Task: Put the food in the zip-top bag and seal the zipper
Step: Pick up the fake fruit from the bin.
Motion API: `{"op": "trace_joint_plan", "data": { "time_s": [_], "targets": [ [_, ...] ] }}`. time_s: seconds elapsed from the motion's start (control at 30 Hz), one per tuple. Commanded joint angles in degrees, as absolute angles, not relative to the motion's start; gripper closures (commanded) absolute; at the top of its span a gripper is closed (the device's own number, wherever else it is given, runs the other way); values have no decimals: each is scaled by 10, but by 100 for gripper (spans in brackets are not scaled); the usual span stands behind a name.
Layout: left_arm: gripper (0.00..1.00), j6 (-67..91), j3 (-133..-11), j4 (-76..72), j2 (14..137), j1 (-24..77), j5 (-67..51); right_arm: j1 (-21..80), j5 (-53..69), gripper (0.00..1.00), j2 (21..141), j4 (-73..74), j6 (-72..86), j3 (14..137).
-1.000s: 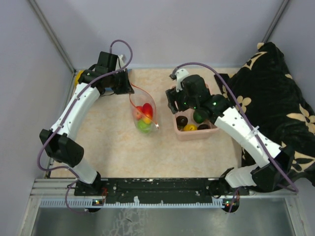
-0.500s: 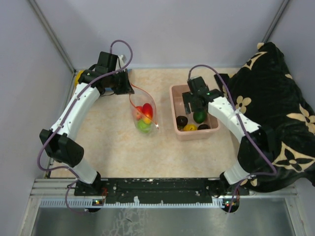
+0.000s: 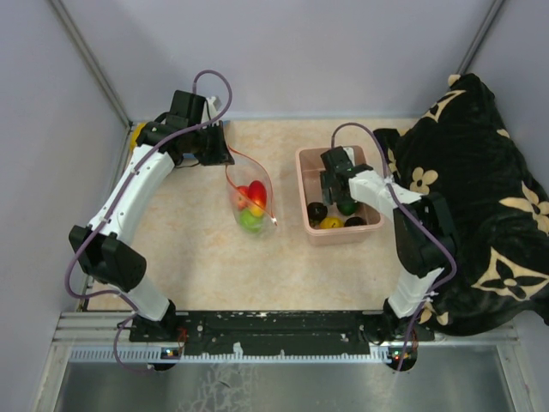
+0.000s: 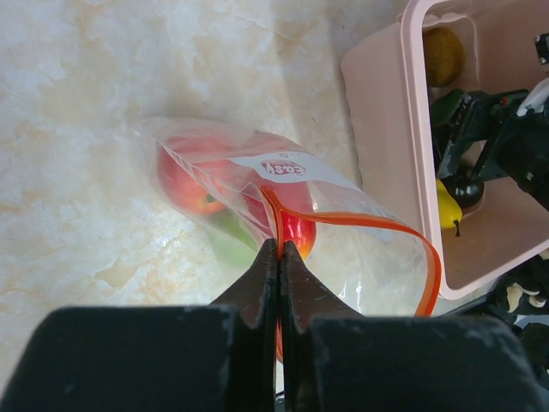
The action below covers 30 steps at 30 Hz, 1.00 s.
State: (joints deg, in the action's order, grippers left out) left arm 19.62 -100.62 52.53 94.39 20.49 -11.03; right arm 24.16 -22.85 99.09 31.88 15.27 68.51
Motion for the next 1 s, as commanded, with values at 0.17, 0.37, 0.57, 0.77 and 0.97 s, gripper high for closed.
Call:
{"op": "trace_joint_plan", "data": {
  "time_s": [0.17,0.37,0.57,0.77,0.97],
  "targets": [
    [100,191,-1016,524,950,203,-123,224,-223,16,1028,227,151,655],
    [100,191,-1015,525,952,204,-125,222,-222,24,1028,205,141,642],
    [100,191,-1014,524,953,204,-128,222,-217,40,996,197,127,635],
    [100,190,-1011,521,954,204,-137,222,-207,52,962,199,114,634],
    [100,190,-1011,520,952,204,-138,225,-203,56,908,215,114,643]
  ]
}}
